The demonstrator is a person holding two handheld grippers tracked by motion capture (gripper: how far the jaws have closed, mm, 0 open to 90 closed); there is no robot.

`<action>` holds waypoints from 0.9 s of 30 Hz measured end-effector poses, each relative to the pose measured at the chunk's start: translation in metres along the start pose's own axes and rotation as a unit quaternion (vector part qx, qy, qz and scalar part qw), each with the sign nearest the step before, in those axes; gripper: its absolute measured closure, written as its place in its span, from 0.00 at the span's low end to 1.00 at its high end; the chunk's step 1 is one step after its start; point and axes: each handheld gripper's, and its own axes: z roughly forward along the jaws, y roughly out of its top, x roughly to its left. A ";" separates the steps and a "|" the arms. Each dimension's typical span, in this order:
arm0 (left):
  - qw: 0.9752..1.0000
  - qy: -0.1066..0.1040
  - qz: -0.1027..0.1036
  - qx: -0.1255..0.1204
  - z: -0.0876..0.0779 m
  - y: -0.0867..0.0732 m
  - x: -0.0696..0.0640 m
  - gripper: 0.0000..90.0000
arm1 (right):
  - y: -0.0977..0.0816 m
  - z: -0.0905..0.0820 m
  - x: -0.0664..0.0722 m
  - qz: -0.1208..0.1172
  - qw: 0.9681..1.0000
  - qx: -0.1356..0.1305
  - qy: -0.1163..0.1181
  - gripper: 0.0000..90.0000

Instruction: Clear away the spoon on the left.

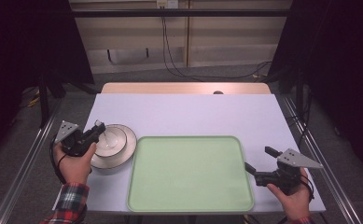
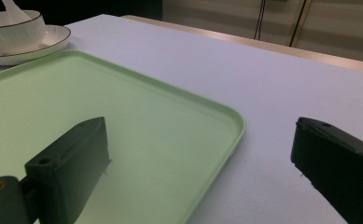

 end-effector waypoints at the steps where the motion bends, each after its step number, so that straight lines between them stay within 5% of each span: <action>1: 1.000 -0.001 -0.001 -0.002 0.001 0.000 0.000 0.94 | 0.000 0.000 0.000 -0.001 1.000 0.001 0.000 0.04; 27: 1.000 0.002 -0.014 -0.020 0.017 -0.003 -0.001 0.95 | -0.001 -0.001 -0.001 -0.002 1.000 -0.001 0.000 0.04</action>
